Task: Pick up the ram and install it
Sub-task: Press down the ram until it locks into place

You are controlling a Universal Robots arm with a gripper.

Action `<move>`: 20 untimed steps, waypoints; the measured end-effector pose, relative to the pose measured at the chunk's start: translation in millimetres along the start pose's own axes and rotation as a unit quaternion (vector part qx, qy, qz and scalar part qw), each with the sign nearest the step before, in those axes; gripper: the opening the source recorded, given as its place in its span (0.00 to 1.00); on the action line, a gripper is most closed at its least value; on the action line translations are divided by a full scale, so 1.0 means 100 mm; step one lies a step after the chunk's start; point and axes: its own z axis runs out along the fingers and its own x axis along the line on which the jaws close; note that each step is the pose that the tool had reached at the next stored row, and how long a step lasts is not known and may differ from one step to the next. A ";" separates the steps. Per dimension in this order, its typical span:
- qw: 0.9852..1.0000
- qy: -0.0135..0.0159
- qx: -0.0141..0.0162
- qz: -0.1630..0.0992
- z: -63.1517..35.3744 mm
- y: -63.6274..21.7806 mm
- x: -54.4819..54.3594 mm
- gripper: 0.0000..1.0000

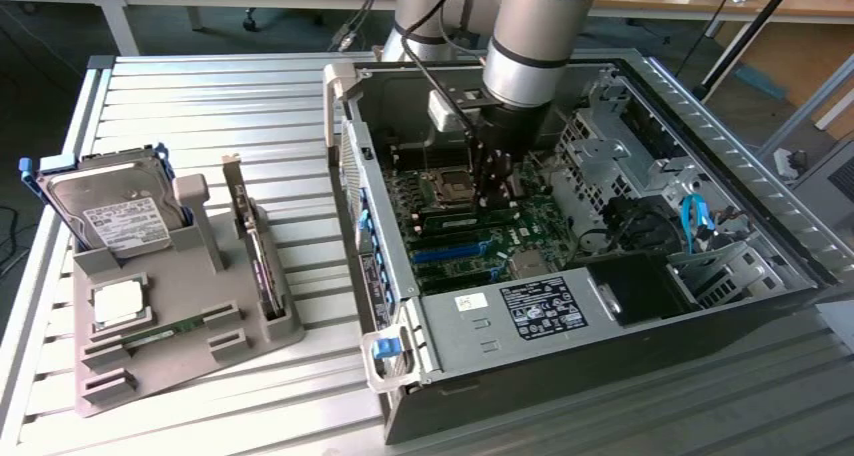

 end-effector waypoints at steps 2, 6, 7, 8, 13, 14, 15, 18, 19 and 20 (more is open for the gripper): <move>1.000 0.000 0.000 0.000 0.012 0.107 -0.01 0.11; 1.000 0.000 0.000 0.000 0.019 0.165 -0.04 0.11; 1.000 0.000 0.000 0.000 0.020 0.167 -0.05 0.11; 1.000 0.000 0.000 0.000 0.022 0.169 -0.05 0.11; 1.000 0.000 0.000 0.000 0.031 0.169 -0.06 0.11; 1.000 0.000 0.000 0.000 0.035 0.169 -0.06 0.11; 1.000 0.000 0.000 0.000 0.039 0.169 -0.06 0.11; 1.000 0.000 0.000 0.000 0.055 0.169 -0.06 0.11; 1.000 0.000 0.000 0.000 0.059 0.169 -0.06 0.11; 1.000 0.000 0.000 0.000 0.061 0.169 -0.06 0.11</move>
